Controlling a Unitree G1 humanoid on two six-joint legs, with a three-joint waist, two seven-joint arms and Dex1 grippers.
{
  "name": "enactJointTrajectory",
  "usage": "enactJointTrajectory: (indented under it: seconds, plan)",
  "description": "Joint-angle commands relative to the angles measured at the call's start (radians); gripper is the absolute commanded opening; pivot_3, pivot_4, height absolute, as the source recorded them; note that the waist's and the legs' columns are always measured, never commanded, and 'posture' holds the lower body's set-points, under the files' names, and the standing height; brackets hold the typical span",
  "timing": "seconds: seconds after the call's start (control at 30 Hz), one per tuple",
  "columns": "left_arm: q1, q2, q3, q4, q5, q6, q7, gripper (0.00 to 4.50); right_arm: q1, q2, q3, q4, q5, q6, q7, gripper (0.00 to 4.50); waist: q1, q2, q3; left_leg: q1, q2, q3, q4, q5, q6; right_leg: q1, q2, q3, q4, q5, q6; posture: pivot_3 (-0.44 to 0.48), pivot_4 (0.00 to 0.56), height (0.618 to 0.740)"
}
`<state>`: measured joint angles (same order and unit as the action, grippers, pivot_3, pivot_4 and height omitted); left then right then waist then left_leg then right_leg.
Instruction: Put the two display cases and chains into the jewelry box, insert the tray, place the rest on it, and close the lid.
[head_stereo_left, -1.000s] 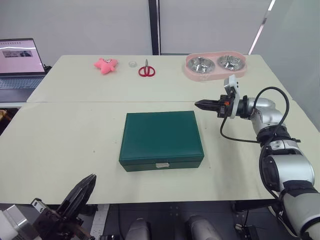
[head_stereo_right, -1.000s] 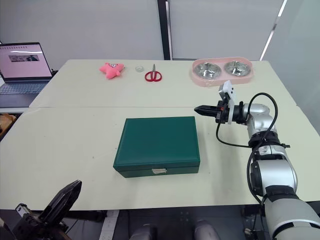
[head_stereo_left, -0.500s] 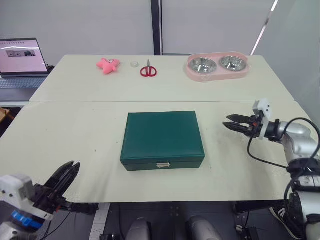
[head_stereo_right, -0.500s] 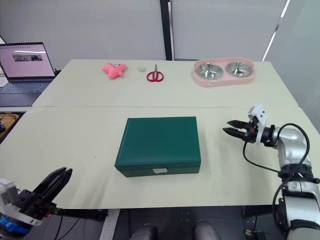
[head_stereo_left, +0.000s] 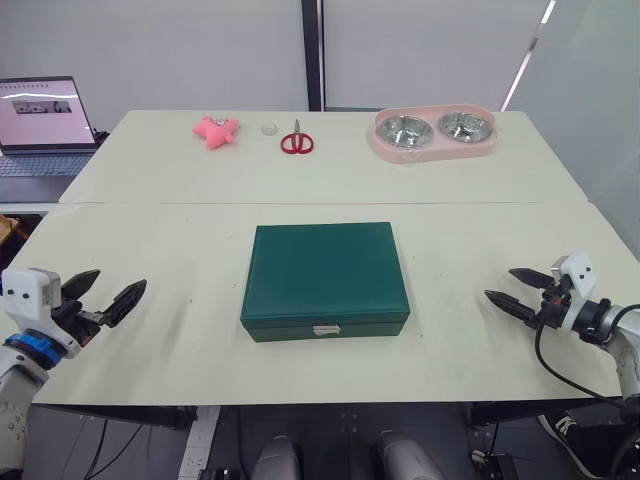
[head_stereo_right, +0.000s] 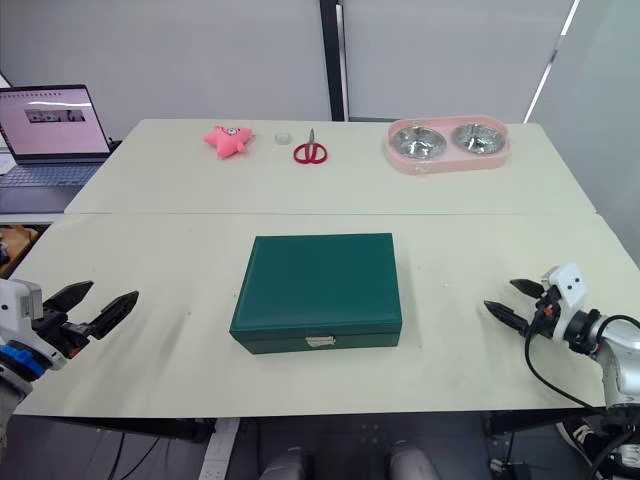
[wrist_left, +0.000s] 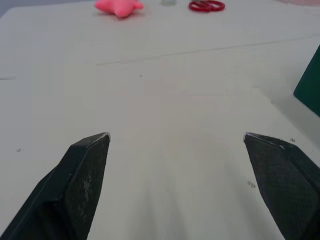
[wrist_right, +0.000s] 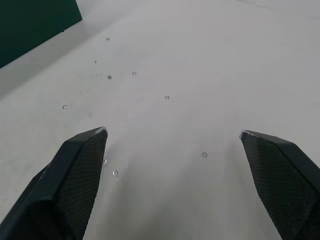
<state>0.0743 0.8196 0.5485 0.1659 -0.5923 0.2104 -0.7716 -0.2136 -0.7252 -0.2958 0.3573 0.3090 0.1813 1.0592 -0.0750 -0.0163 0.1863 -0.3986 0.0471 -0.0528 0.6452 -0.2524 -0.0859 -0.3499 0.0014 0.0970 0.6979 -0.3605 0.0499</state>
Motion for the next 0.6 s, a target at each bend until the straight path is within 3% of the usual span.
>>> enactJointTrajectory:
  seconds: [0.03,0.27,0.6]
  plan:
    - [-0.031,0.065,0.008,0.068,0.04,-0.006,-0.059,4.46,0.02,-0.02,-0.044,-0.048,0.035,0.003,-0.021,4.5,-0.002,0.0,0.0,0.0,0.0,0.0,0.0,0.0,0.0,0.0,0.0,0.0,0.0,0.0,0.0,0.0,0.15,0.74]
    - [-0.108,0.078,0.004,0.098,0.047,0.039,-0.099,4.46,0.036,-0.03,-0.053,-0.096,0.066,0.038,-0.039,4.5,-0.002,0.0,0.0,0.0,0.0,-0.001,0.0,0.0,0.0,0.0,0.0,-0.001,0.0,0.0,0.0,0.0,0.15,0.74]
    - [-0.108,0.067,0.004,0.11,0.067,0.062,-0.129,4.46,0.043,-0.04,-0.068,-0.108,0.077,0.043,-0.062,4.5,-0.002,0.0,0.0,0.0,0.0,-0.001,0.0,0.0,0.0,0.0,0.0,0.0,0.0,0.0,0.0,0.0,0.15,0.74]
